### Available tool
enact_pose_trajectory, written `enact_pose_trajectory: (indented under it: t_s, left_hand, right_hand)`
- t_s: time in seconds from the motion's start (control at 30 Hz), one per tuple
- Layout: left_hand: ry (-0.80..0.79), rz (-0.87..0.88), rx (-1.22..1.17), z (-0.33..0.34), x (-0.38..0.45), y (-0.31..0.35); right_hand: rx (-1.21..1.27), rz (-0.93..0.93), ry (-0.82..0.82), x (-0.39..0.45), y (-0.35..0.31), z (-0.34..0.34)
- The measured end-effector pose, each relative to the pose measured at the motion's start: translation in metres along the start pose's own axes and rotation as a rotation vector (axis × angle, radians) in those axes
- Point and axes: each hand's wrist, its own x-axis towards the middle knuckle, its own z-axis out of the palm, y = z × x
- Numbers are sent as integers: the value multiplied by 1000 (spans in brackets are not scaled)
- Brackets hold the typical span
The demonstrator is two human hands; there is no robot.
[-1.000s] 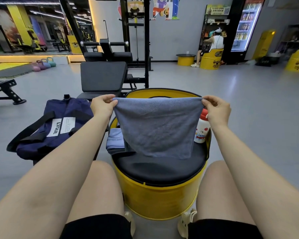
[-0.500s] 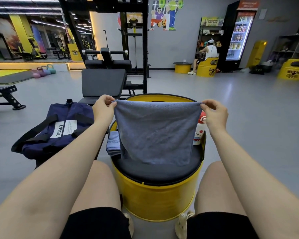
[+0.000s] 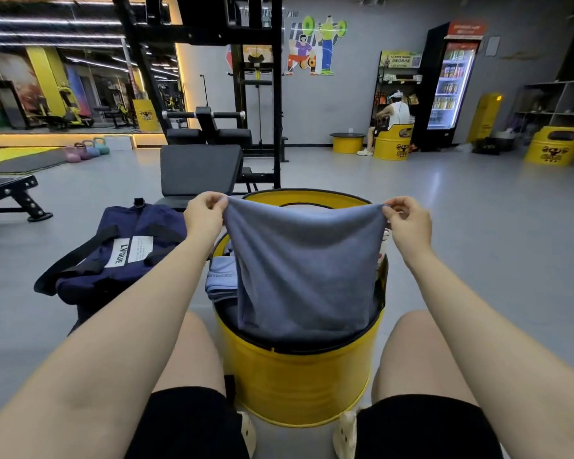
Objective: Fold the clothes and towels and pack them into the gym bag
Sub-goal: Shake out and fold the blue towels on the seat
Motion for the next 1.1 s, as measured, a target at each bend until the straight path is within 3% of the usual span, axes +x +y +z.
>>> enact_pose_trajectory:
  t_s: [0.07, 0.17, 0.2, 0.3, 0.37, 0.47, 0.57, 0.73, 1.1]
  left_hand:
    - [49, -35, -14, -2, 1, 1]
    - [-11, -64, -5, -1, 0, 3]
    - [-102, -103, -57, -1, -2, 6]
    - [-573, -239, -113, -10, -9, 15]
    - [-729, -243, -73, -16, -8, 17]
    - [-533, -244, -109, -14, 1, 7]
    - [-242, -203, 21, -2, 10, -8]
    - [-145, -115, 158, 9, 16, -28]
    - [-457, -249, 20, 15, 11, -54]
  right_hand:
    - [14, -13, 7, 0, -4, 0]
    - [-61, -44, 40, 5, -5, -1]
    - [-75, -35, 29, 6, -5, -2]
    - [-1, 39, -127, 8, -4, -4]
    - [34, 72, -240, 8, -4, -7]
    - [3, 97, -249, 11, 3, -6]
    - [-104, 90, -107, 16, 16, 4]
    - [-133, 96, -97, 21, 36, 16]
    - [-104, 161, -224, 23, 79, 17]
